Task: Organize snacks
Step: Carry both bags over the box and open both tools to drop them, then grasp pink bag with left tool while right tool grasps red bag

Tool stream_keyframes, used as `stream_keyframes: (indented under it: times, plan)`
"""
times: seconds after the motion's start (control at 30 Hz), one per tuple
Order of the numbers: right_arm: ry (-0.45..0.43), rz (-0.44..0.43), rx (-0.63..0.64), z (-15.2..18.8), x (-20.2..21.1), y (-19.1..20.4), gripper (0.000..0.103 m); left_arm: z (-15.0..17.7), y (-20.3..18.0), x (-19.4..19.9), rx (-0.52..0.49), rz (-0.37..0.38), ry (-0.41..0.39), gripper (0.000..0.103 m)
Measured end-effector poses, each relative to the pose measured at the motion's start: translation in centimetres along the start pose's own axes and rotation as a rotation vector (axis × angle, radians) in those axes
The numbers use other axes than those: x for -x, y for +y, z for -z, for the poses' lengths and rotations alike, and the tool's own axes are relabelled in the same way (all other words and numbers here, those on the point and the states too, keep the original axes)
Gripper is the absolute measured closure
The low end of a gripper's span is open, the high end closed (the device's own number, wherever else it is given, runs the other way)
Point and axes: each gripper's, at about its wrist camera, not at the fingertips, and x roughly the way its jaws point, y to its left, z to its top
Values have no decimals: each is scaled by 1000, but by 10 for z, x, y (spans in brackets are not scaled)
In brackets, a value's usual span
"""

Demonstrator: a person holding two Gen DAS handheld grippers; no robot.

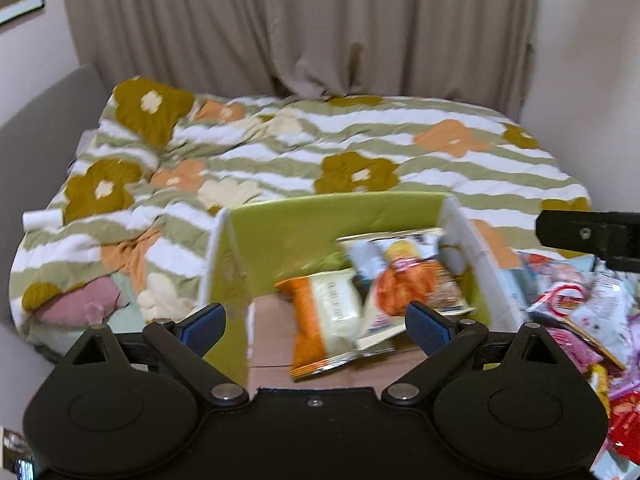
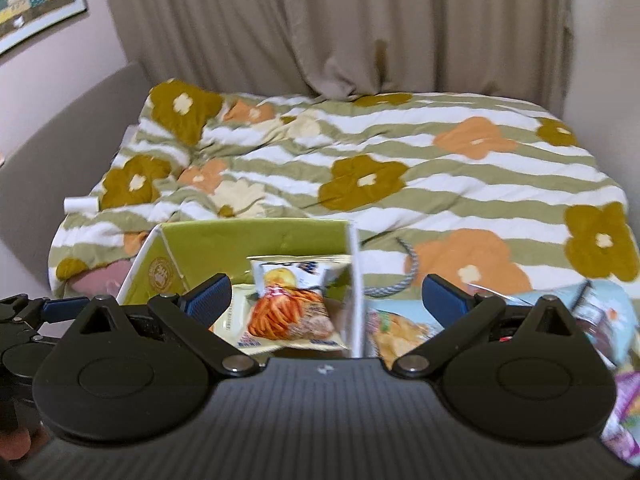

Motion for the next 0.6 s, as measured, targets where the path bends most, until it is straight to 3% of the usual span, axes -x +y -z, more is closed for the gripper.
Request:
stream_keyframes:
  times: [0.33, 0.6]
  plan:
    - [-73, 140, -70, 19, 88, -94, 0, 12, -78, 44, -105, 71, -78, 5]
    - [-35, 132, -71, 56, 127, -182, 0, 50, -160, 62, -115, 121, -40, 4]
